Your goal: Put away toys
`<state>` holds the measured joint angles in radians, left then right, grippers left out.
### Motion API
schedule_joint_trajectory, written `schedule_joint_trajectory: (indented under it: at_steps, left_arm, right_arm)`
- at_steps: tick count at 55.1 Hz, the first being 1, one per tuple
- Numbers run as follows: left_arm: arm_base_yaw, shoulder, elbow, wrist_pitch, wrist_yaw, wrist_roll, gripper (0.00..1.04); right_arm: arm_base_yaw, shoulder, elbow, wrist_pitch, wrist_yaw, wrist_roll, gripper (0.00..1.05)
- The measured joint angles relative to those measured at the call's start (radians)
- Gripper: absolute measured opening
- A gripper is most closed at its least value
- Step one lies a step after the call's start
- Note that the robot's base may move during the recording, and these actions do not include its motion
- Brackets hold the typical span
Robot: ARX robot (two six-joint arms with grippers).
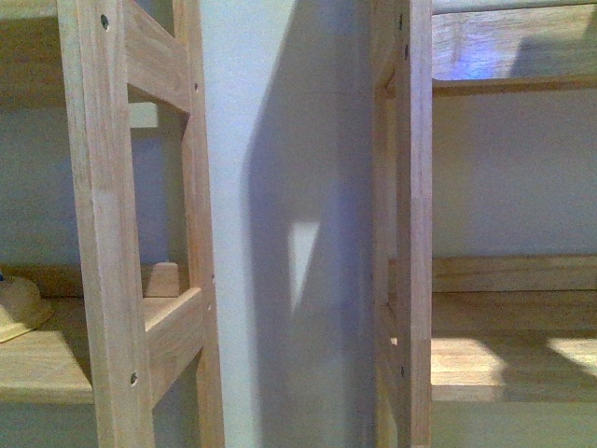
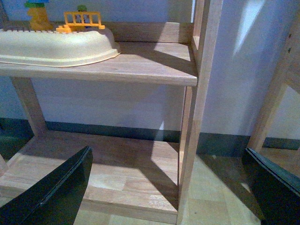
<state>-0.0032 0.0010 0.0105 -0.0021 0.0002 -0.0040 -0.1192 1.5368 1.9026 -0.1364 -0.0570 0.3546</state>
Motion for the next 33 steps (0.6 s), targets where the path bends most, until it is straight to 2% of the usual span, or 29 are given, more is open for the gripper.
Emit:
schedule_joint_trajectory:
  at_steps: [16,33]
  left_arm:
    - [0.000,0.000,0.000,0.000,0.000,0.000,0.98]
    - [0.000,0.000,0.000,0.000,0.000,0.000,0.98]
  right_arm:
    - [0.075,0.162,0.179,-0.093,0.019,0.081,0.07]
    - [0.138,0.215,0.246,-0.123,-0.006,0.156,0.07]
